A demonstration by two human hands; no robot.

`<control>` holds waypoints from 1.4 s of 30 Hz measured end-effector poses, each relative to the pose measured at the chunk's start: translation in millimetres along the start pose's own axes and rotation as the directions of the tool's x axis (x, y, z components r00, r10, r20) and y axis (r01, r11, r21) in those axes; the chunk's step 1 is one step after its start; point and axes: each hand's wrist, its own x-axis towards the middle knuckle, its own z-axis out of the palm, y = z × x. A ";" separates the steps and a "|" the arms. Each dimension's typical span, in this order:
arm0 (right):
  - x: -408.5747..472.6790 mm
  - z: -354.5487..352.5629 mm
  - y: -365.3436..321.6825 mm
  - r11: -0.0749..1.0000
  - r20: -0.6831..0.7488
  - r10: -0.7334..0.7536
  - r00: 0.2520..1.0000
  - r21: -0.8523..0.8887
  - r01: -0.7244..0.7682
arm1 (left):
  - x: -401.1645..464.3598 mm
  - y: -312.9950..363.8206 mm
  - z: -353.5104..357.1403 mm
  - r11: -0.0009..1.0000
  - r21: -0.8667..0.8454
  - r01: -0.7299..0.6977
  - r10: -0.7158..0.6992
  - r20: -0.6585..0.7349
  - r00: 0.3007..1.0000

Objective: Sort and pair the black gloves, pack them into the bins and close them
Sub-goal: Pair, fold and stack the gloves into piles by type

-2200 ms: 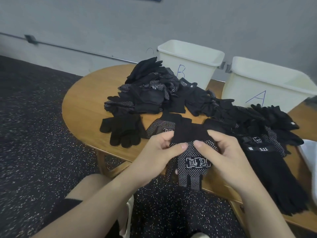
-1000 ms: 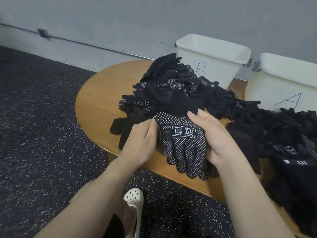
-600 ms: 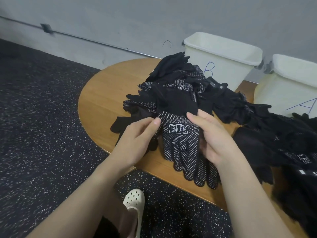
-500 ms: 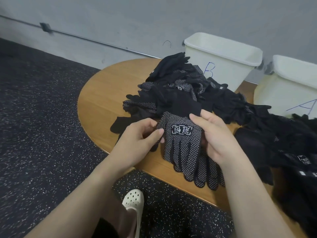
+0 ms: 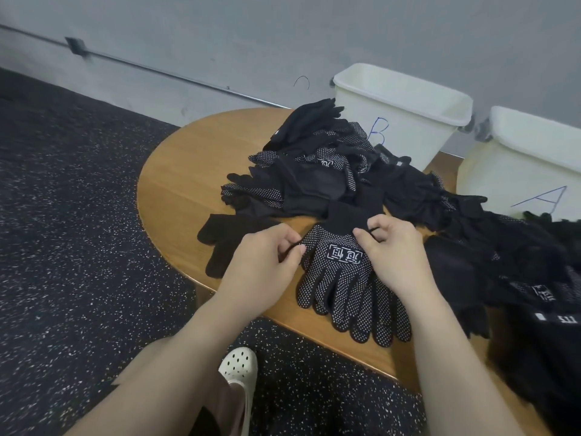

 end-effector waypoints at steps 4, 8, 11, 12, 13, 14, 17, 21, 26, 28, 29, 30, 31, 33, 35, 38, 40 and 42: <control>0.0 4.9 1.6 0.999 -0.059 0.030 0.998 -0.036 -0.032 | -0.3 4.3 2.8 0.999 0.036 -0.005 0.007 -0.039 0.999; -4.1 12.7 -2.5 0.979 -0.104 -0.001 0.995 -0.201 -0.020 | -2.2 7.9 4.3 0.998 0.068 -0.007 0.011 -0.065 0.998; -7.8 16.2 -5.1 0.953 -0.093 -0.019 0.995 -0.301 -0.010 | -4.4 9.9 3.7 0.993 0.113 -0.039 0.045 -0.058 0.997; -9.0 16.4 -5.0 0.950 -0.088 -0.030 0.996 -0.311 0.001 | -4.9 9.9 3.3 0.990 0.126 -0.058 0.065 -0.050 0.997; -10.3 15.4 -4.8 0.949 -0.080 -0.040 0.996 -0.316 0.013 | -5.6 9.7 2.8 0.988 0.138 -0.075 0.080 -0.037 0.996; -11.6 13.9 -3.9 0.948 -0.069 -0.050 0.996 -0.319 0.026 | -6.3 9.5 2.1 0.985 0.148 -0.084 0.088 -0.023 0.996; -15.3 8.8 0.9 0.943 -0.042 -0.070 0.997 -0.329 0.052 | -8.5 6.7 0.0 0.985 0.144 -0.093 0.096 -0.017 0.995; -24.1 3.8 6.1 0.965 -0.052 -0.076 0.996 -0.255 0.060 | -10.8 8.0 -2.0 0.976 0.155 -0.152 0.161 -0.048 0.986; -28.4 -12.9 7.8 1.000 0.039 -0.004 0.999 -0.018 0.005 | -16.1 23.1 13.1 0.903 0.205 -0.378 0.363 0.105 0.926; -32.9 -18.6 7.5 0.998 0.069 -0.046 0.997 -0.028 0.048 | -20.4 26.1 24.9 0.875 0.230 -0.426 0.368 0.255 0.894; -36.1 -20.5 8.3 0.995 0.077 -0.074 0.994 -0.061 0.078 | -21.6 25.5 29.9 0.860 0.251 -0.445 0.363 0.311 0.878; -39.4 -21.8 9.5 0.991 0.081 -0.093 0.992 -0.087 0.100 | -21.8 24.2 33.5 0.849 0.266 -0.456 0.356 0.349 0.867; -42.6 -23.4 11.1 0.990 0.089 -0.102 0.991 -0.092 0.110 | -21.8 22.6 35.8 0.845 0.274 -0.458 0.345 0.373 0.861; -49.3 -26.3 14.1 0.992 0.130 -0.106 0.986 -0.060 0.114 | -21.1 18.8 37.3 0.843 0.287 -0.456 0.325 0.405 0.855; -57.5 -29.0 15.4 0.990 0.178 -0.124 0.976 -0.044 0.134 | -20.8 16.8 37.4 0.831 0.305 -0.464 0.320 0.421 0.849; -69.6 -33.5 15.6 0.986 0.203 -0.160 0.966 -0.003 0.164 | -20.4 17.2 36.4 0.833 0.308 -0.460 0.306 0.436 0.847; -79.0 -35.5 16.6 0.986 0.229 -0.165 0.959 0.024 0.164 | -19.6 18.2 34.6 0.842 0.299 -0.450 0.297 0.440 0.848; -89.6 -36.7 18.1 0.986 0.246 -0.164 0.955 0.057 0.155 | -18.1 20.1 33.2 0.854 0.280 -0.438 0.294 0.434 0.851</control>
